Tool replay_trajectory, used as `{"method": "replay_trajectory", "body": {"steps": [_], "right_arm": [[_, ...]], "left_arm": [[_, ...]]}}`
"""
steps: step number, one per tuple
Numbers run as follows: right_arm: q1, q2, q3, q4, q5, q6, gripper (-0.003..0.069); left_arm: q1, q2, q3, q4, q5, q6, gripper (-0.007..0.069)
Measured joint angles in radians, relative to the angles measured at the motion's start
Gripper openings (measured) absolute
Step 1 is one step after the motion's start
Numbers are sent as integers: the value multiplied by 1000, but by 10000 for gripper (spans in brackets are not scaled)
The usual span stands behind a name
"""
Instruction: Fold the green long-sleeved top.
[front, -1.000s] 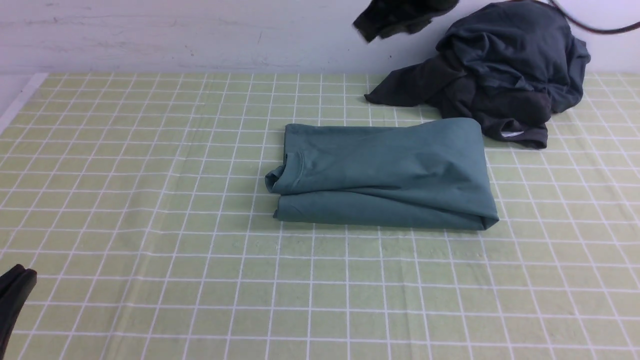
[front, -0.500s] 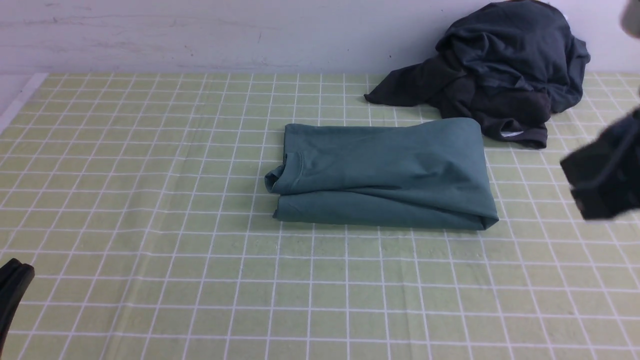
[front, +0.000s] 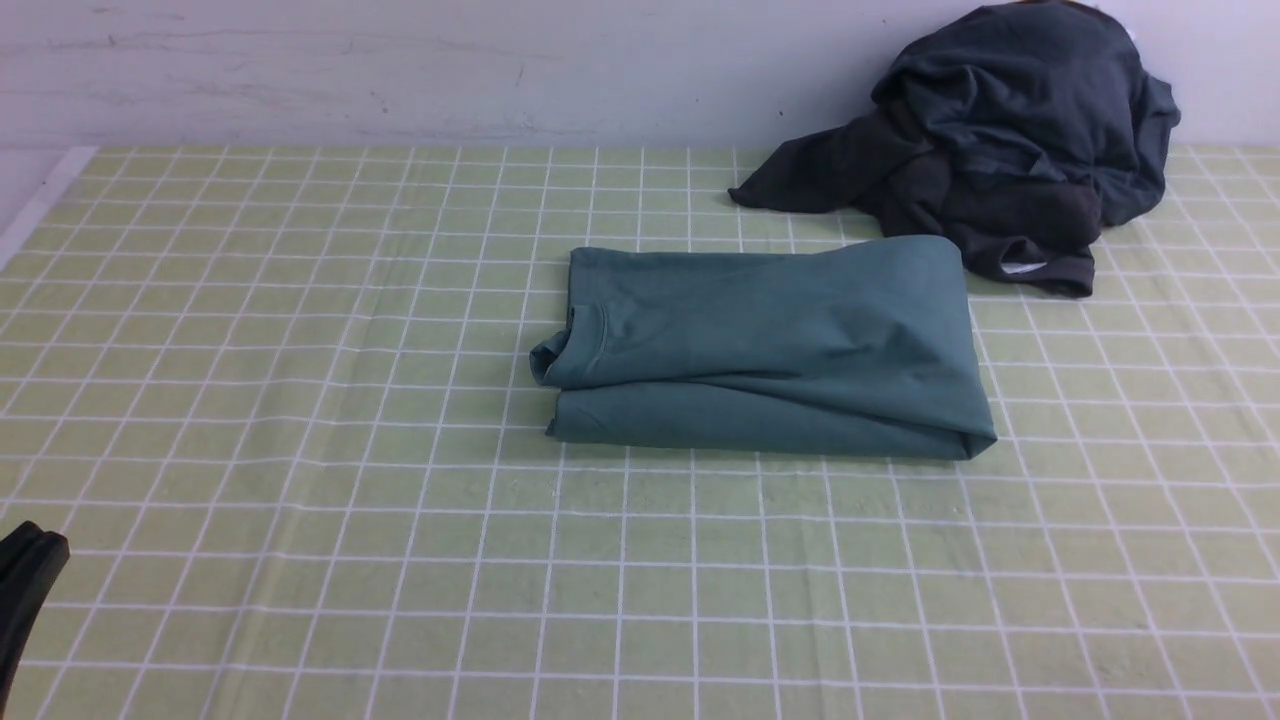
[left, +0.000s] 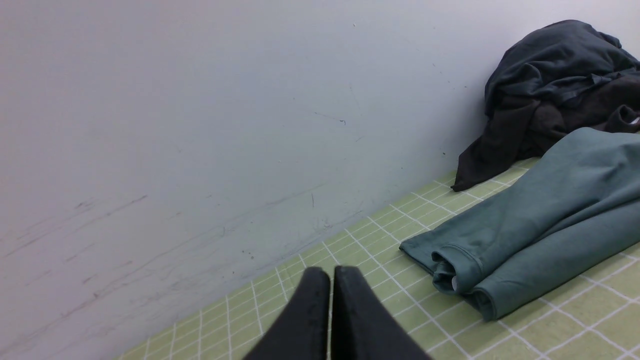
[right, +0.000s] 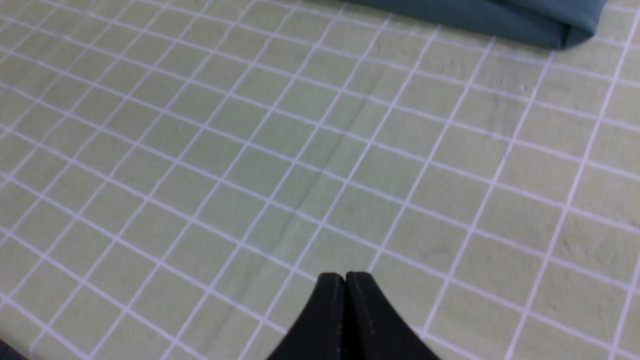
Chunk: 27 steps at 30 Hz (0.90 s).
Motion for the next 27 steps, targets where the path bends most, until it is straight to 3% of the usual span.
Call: {"method": "replay_trajectory", "body": {"steps": [6,12,16,22,27], "right_arm": [[0,-129,88,28,-106,0,-11],[-3,-372,291,28,-348,-1,-11],[-62,-426,434,30,-389,-1,-11],[-293,-428,484,35,-503,-5,-11],[-559,-428,489,35,-532,-39,-11]], "left_arm": [[0,0,0,0,0,-1,-3],[0,0,0,0,-1,-1,-3],[-1,0,0,0,-2,-1,-3],[-1,-1,0,0,-1,-1,-3],[-1,-1,0,0,-1,-1,-3]]}}
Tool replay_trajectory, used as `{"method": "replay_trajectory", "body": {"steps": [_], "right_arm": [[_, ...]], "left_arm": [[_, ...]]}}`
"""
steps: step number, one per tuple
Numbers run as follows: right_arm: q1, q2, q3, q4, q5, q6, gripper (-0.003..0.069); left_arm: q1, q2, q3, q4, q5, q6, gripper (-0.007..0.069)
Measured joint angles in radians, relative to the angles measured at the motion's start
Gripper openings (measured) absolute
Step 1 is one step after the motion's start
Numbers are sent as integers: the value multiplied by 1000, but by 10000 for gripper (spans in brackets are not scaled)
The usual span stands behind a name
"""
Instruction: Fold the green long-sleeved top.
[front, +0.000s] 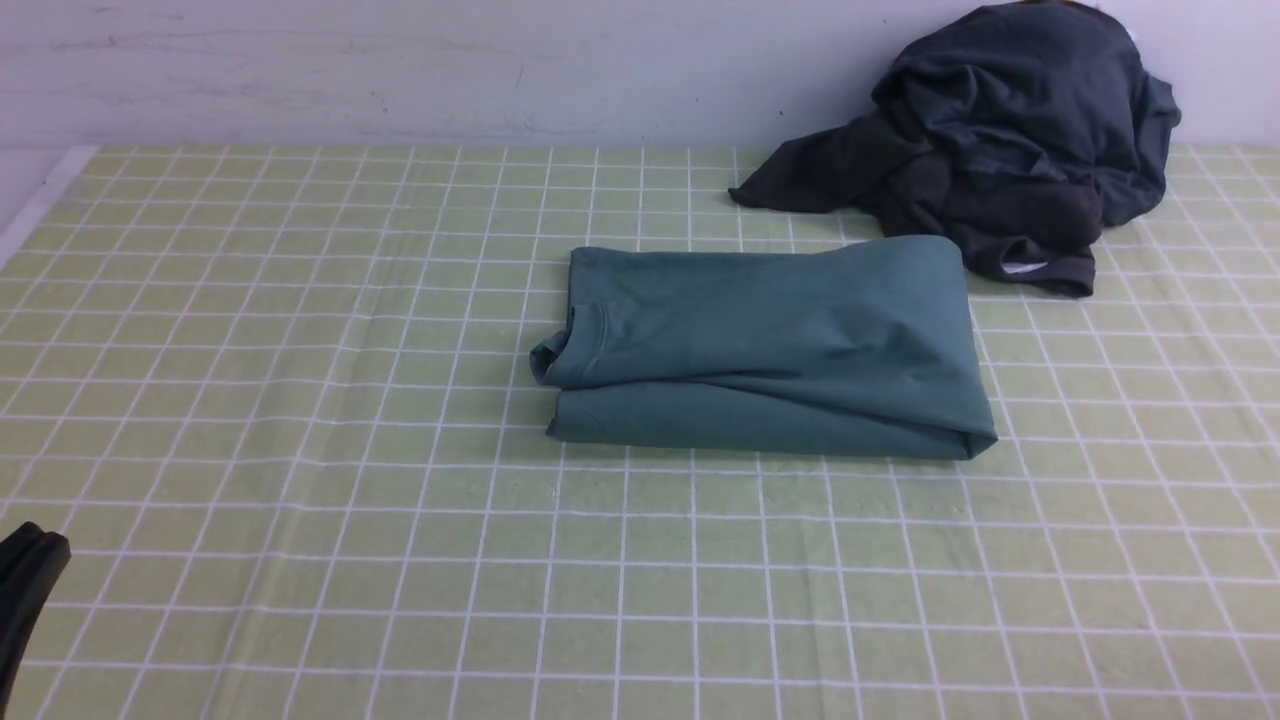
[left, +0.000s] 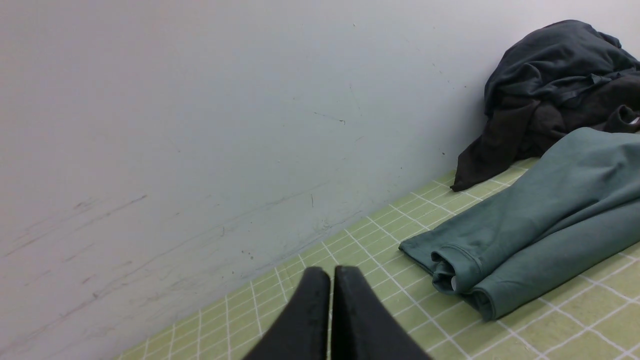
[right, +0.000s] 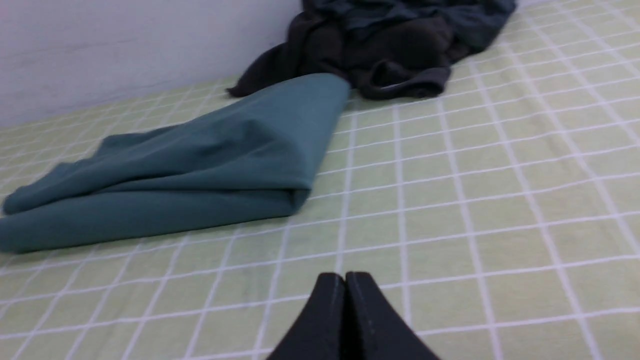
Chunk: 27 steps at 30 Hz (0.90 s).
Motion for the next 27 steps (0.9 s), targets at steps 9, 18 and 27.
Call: {"method": "replay_trajectory", "body": {"steps": [9,18,27], "right_arm": [[-128,0,0,-25,0,-250,-11],[-57,0,0,-40,0,-296,-11],[-8,0,0,-41,-1,-296,-11]], "left_arm": [[0,0,0,0,0,2,-3],[0,0,0,0,0,5,-3],[0,0,0,0,0,6,-3]]}}
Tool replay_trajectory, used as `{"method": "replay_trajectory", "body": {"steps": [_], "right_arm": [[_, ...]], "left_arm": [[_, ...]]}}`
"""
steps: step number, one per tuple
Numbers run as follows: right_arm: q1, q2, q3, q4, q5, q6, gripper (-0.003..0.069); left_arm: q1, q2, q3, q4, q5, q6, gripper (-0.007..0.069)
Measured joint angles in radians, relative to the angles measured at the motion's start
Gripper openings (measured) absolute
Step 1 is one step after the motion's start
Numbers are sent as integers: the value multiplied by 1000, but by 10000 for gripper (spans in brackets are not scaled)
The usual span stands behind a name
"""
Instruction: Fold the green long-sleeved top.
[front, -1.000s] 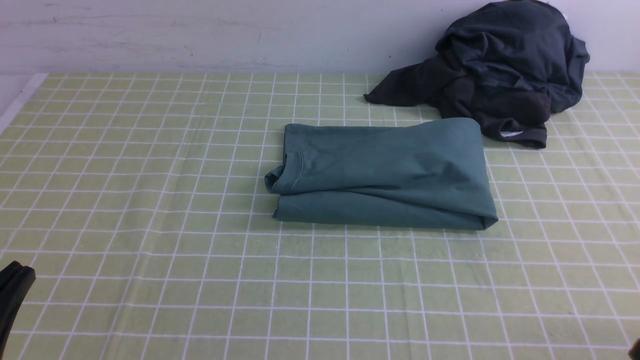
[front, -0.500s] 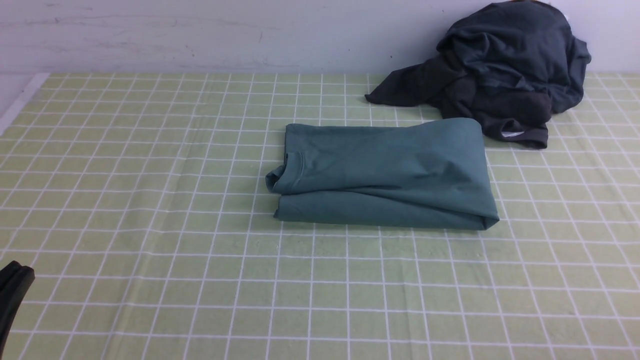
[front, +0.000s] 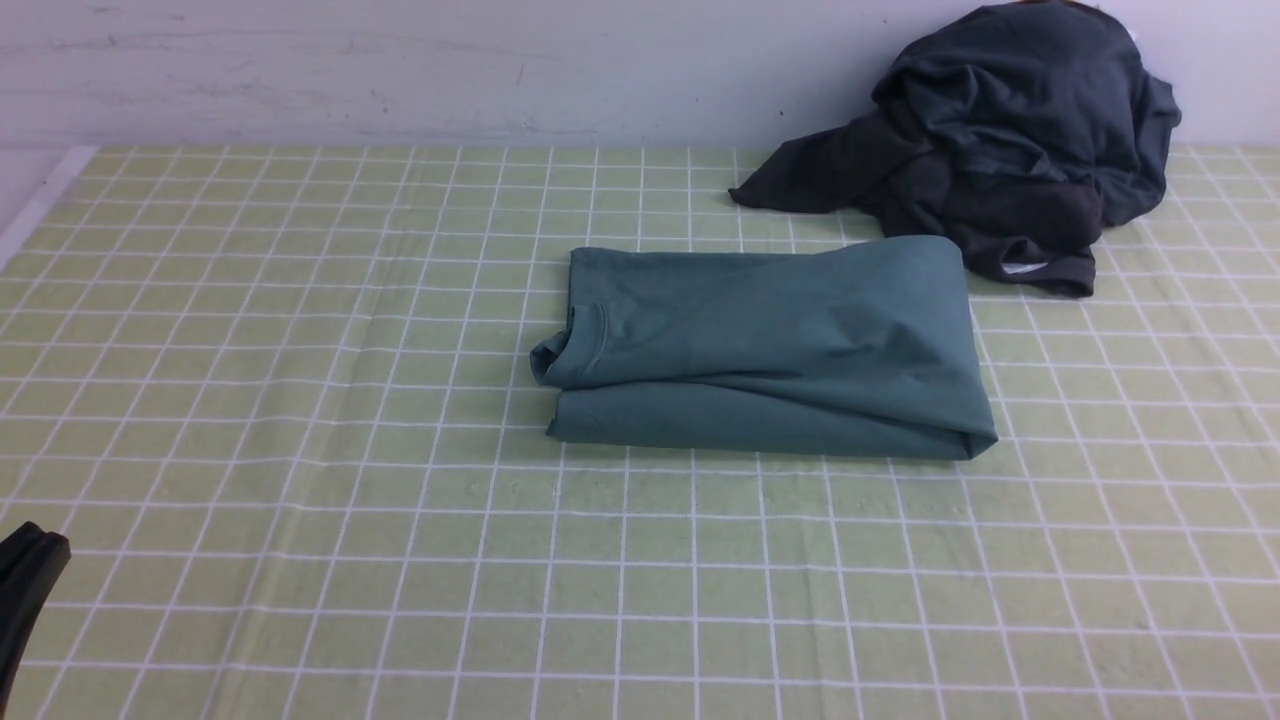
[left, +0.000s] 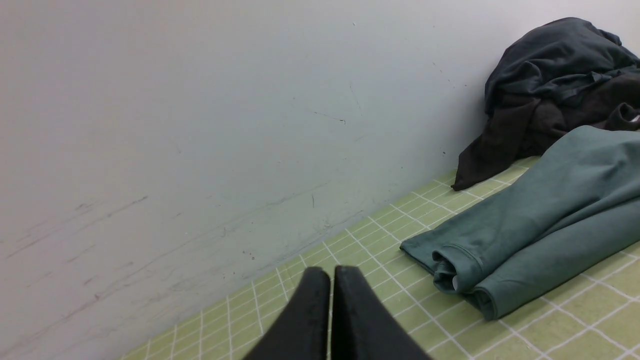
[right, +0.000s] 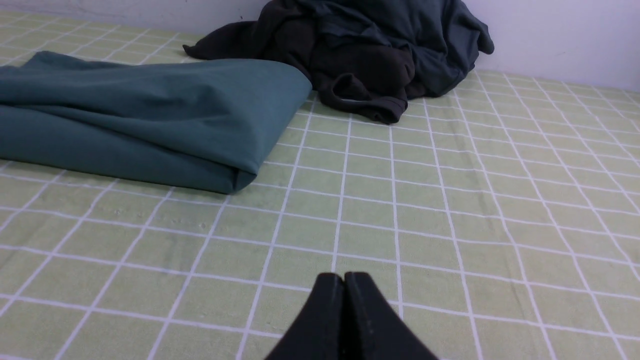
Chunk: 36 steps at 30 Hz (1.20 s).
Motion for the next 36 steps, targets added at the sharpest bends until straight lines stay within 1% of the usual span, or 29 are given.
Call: {"method": "replay_trajectory", "body": {"steps": [9,13,16,18,20,22,25,30,35,36], "right_arm": [[0,0,0,0,0,0,-11],[0,0,0,0,0,0,-11],[0,0,0,0,1,0,-11],[0,0,0,-1,1,-1,-11],[0,0,0,-1,2,-1,-11],[0,0,0,-1,2,-2,-11],[0,0,0,-1,2,-2,-11],[0,0,0,-1,2,-2,-11],[0,0,0,-1,2,-2,-11],[0,0,0,-1,2,-2,-11]], "left_arm": [[0,-9,27,0,-14,0,-3],[0,-15,131,0,-34,0,-3],[1,-28,147,-12,10,0,-3],[24,-74,152,-72,118,8,-3],[40,-81,152,-108,141,11,-3],[95,-89,152,-234,165,14,-3],[152,-89,152,-366,164,18,-3],[203,-89,152,-463,172,26,-3],[261,-90,150,-609,307,91,-3],[267,-90,150,-628,313,112,-3]]}}
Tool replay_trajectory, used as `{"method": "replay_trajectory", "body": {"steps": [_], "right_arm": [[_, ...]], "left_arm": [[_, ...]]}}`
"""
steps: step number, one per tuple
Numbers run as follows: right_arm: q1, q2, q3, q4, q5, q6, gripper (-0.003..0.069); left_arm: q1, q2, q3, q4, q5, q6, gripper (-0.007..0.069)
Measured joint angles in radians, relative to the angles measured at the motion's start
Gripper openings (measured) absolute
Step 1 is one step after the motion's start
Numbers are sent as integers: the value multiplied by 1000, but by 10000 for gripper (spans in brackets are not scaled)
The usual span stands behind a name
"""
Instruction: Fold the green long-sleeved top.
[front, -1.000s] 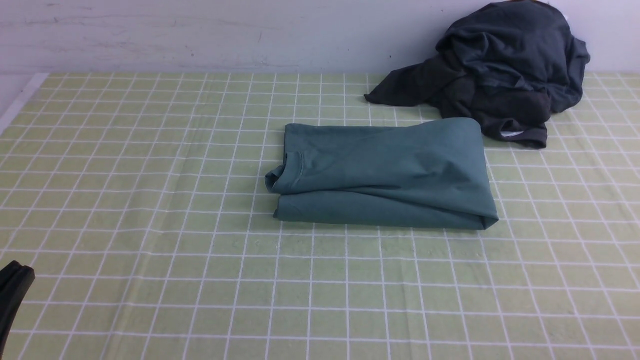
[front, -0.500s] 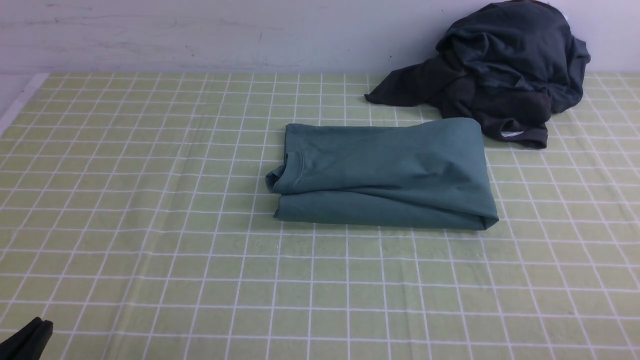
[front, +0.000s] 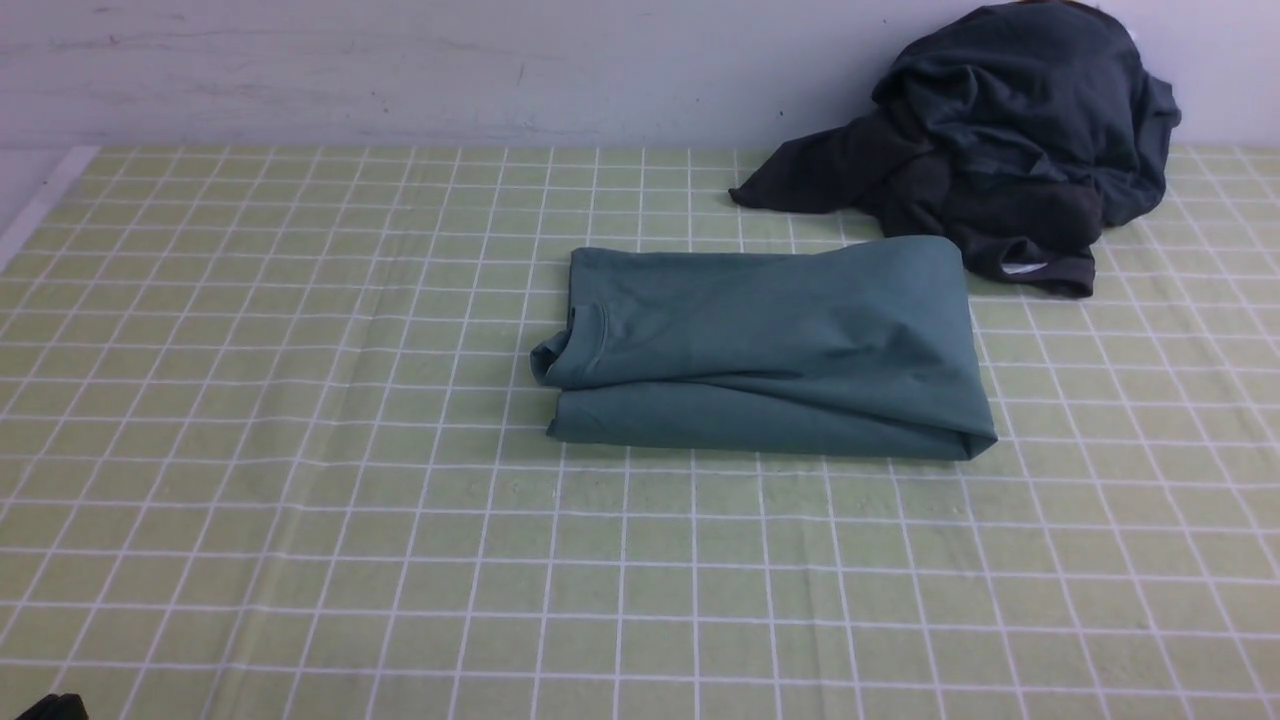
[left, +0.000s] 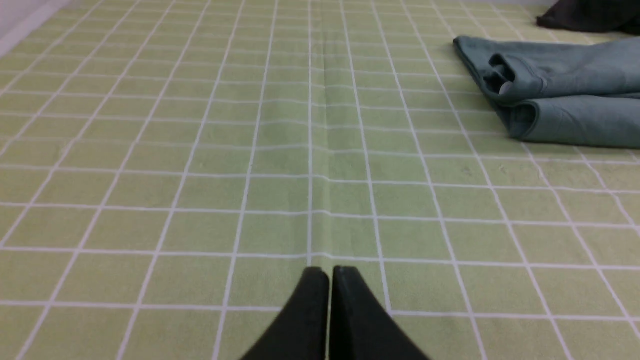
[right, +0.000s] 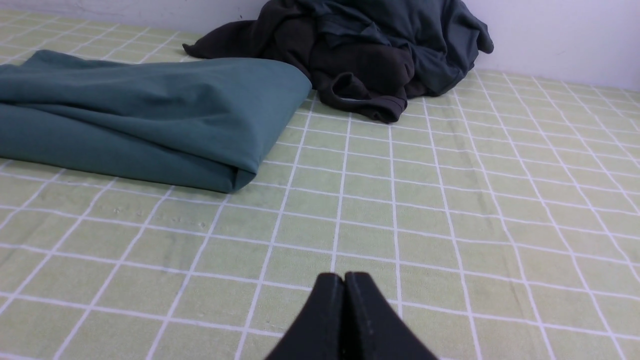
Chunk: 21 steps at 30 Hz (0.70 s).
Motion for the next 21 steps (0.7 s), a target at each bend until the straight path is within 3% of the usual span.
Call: {"method": "replay_trajectory", "body": {"steps": [10,21], "right_arm": [[0,0,0,0,0,0,-11],[0,0,0,0,0,0,-11]], "left_arm": [[4,0,0,-34,0,242,-3],[4,0,0,-50,1,279,-3]]}}
